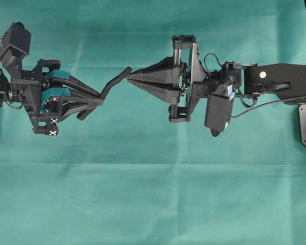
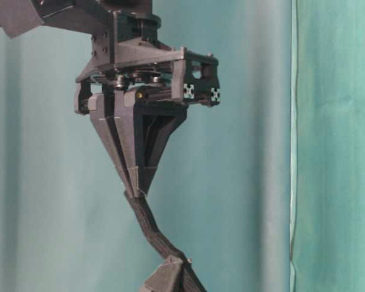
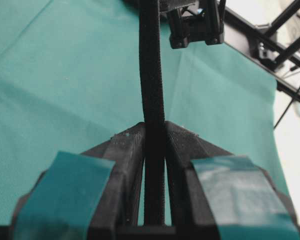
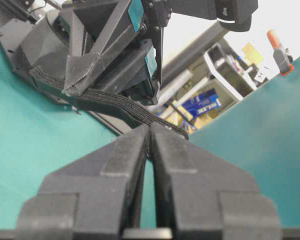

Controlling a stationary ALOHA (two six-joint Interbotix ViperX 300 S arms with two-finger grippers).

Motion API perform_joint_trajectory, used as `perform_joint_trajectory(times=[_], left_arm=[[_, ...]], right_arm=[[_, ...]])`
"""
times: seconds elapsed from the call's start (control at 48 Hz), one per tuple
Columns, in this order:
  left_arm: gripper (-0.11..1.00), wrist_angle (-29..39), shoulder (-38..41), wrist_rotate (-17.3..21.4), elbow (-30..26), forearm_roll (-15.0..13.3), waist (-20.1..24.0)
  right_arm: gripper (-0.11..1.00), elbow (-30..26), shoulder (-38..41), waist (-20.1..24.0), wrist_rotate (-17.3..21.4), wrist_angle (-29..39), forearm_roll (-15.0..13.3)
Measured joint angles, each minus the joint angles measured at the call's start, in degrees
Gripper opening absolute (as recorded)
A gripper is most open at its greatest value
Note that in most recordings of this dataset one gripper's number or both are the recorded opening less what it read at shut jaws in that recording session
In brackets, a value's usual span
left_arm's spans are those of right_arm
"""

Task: Peel off the Velcro with your right arm.
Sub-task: 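Close the right gripper on the top layer of the strip's free end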

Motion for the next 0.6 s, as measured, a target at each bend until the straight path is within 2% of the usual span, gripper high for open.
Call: perform_joint_trajectory(times=[0.604], left_arm=[[0.1, -0.1, -0.4, 0.0, 0.0, 0.0, -0.1]], right_arm=[[-0.09, 0.0, 0.0, 0.0, 0.1, 0.0, 0.1]])
